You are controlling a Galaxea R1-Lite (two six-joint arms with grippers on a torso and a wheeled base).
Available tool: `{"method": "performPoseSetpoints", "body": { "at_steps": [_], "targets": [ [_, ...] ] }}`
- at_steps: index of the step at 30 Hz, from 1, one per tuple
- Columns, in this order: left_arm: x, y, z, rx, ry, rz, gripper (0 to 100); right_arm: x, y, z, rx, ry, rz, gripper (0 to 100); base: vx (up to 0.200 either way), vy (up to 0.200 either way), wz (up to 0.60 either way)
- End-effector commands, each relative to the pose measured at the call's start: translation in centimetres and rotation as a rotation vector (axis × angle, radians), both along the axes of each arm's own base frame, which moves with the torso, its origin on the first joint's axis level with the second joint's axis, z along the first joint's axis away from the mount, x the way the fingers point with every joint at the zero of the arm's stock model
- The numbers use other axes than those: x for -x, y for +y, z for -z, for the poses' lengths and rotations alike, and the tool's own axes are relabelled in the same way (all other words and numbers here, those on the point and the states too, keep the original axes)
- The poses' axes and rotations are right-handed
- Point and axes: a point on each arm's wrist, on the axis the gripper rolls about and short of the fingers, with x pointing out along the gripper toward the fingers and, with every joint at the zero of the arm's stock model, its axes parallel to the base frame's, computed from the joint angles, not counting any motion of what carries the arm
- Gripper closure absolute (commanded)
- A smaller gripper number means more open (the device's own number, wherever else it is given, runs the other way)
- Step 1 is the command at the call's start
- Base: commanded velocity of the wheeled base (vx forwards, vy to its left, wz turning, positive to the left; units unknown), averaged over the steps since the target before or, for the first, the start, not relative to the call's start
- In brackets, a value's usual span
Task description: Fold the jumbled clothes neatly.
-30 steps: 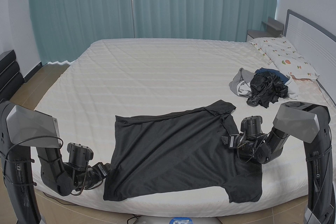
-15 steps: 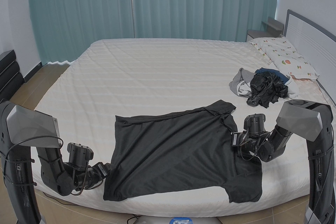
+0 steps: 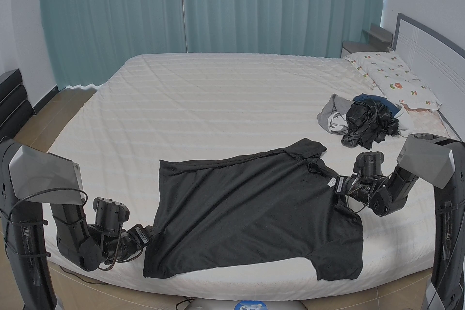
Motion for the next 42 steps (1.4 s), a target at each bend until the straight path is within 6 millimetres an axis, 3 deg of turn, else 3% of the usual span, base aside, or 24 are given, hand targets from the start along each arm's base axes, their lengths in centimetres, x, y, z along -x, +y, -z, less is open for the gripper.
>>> {"method": "performPoseSetpoints", "body": {
  "at_steps": [1, 5, 6, 11, 15, 17, 22, 23, 25, 29, 41, 42],
  "targets": [
    [0.0, 0.0, 0.0, 0.0, 0.001, 0.0, 0, -0.2, -1.3, 0.5, -0.011, 0.011, 0.022, 100, 0.0, 0.0, 0.0],
    [0.0, 0.0, 0.1, 0.0, 0.002, 0.0, 0, -0.1, -1.8, 0.9, -0.062, 0.026, -0.009, 100, 0.0, 0.0, 0.0],
    [0.0, 0.0, 0.0, 0.0, 0.001, 0.0, 0, -0.1, -1.8, 1.1, -0.079, 0.031, -0.011, 0, 0.0, 0.0, 0.0],
    [0.0, 0.0, 0.0, 0.0, 0.001, 0.0, 0, -0.2, -2.0, 1.3, -0.103, 0.034, 0.003, 0, 0.0, 0.0, 0.0],
    [0.0, 0.0, 0.1, 0.0, 0.002, 0.0, 0, 0.2, -2.5, 0.3, -0.135, 0.012, 0.033, 0, 0.0, 0.0, 0.0],
    [0.0, 0.0, 0.0, 0.0, 0.001, 0.0, 0, 1.6, -2.5, -1.1, -0.142, -0.005, 0.023, 0, 0.0, 0.0, 0.0],
    [0.0, 0.0, 0.1, 0.0, 0.002, 0.0, 0, 4.2, -2.6, -1.9, -0.107, -0.008, -0.029, 0, 0.0, 0.0, 0.0],
    [0.0, 0.0, 0.1, 0.0, 0.002, 0.001, 0, 6.4, -2.8, -1.6, -0.054, 0.031, -0.071, 0, 0.0, 0.0, 0.0],
    [0.0, 0.0, 0.1, 0.0, 0.002, 0.0, 0, 7.9, -2.8, -1.1, -0.022, 0.057, -0.131, 0, 0.0, 0.0, 0.0],
    [0.0, 0.0, 0.1, 0.0, 0.002, 0.0, 0, 9.5, -2.7, -1.0, -0.007, 0.027, -0.202, 0, 0.0, 0.0, 0.0],
    [0.0, 0.0, 0.1, 0.0, 0.002, 0.001, 0, 9.9, -1.5, 1.2, 0.033, 0.089, -0.258, 0, 0.0, 0.0, 0.0],
    [0.0, 0.0, 0.1, 0.0, 0.002, 0.0, 0, 9.8, -1.7, 1.4, 0.043, 0.094, -0.259, 100, 0.0, 0.0, 0.0]
  ]
}}
